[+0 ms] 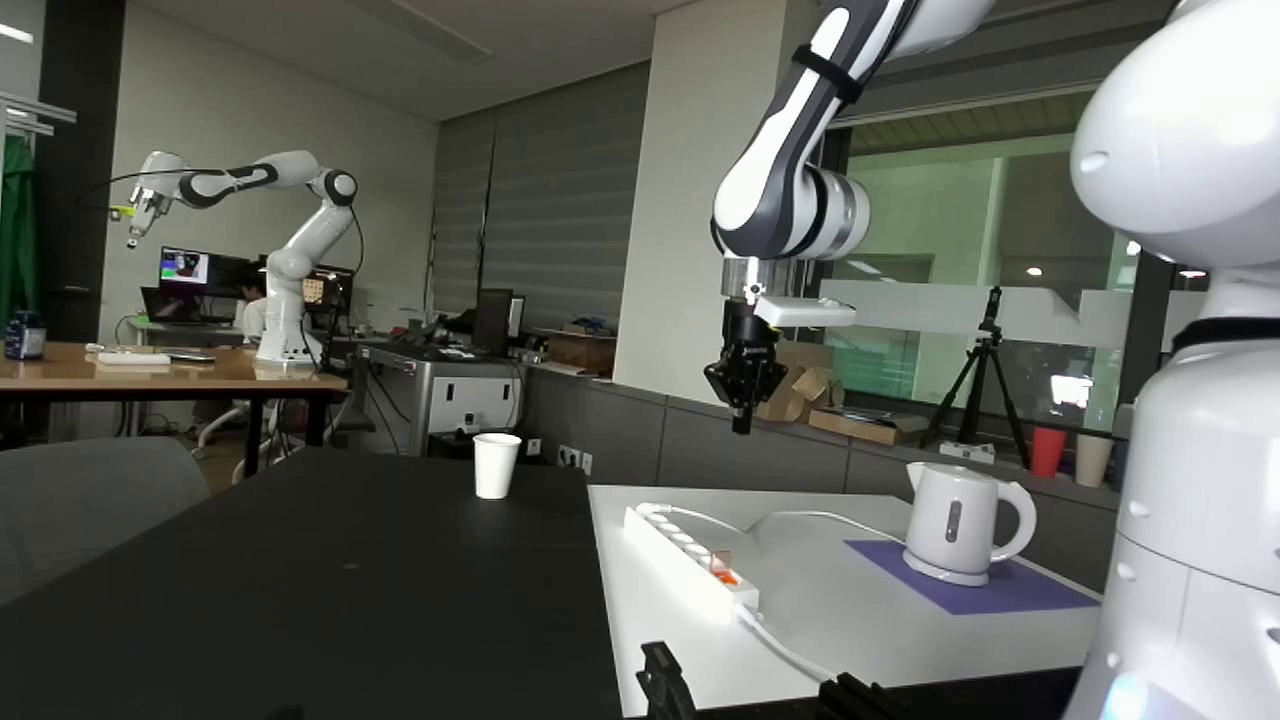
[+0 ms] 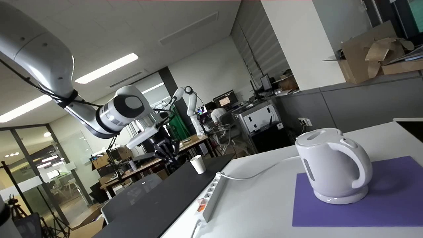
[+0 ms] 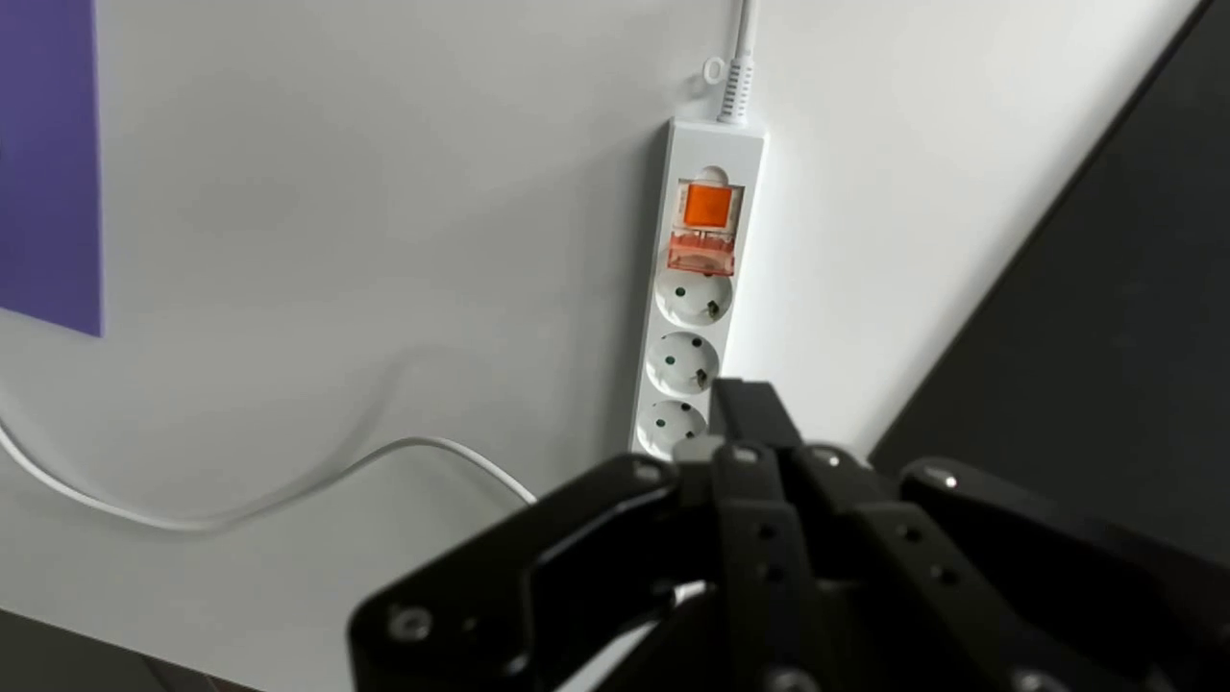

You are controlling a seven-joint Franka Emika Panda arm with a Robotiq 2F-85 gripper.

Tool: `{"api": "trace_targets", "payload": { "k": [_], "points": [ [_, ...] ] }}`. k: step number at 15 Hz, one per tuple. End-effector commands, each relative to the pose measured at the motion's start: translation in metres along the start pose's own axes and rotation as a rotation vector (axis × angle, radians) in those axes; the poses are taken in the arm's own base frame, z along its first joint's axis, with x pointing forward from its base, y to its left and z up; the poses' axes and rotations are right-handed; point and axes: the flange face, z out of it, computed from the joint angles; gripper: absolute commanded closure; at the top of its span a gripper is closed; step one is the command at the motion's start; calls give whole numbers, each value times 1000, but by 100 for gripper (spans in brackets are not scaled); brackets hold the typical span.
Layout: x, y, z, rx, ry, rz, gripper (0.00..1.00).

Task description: Turn on the extension cord switch

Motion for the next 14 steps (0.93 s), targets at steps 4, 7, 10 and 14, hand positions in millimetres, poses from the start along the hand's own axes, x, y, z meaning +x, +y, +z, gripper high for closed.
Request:
{"api": "trace_targets", "payload": {
  "k": [4, 7, 10, 14],
  "points": [
    [7, -4, 32, -39, 15, 43, 100],
    [5, -11, 55, -86, -10, 86, 100],
    [3, -23, 81, -93, -31, 127, 100],
    [4, -35, 112, -93, -26, 158, 100]
  ]
}}
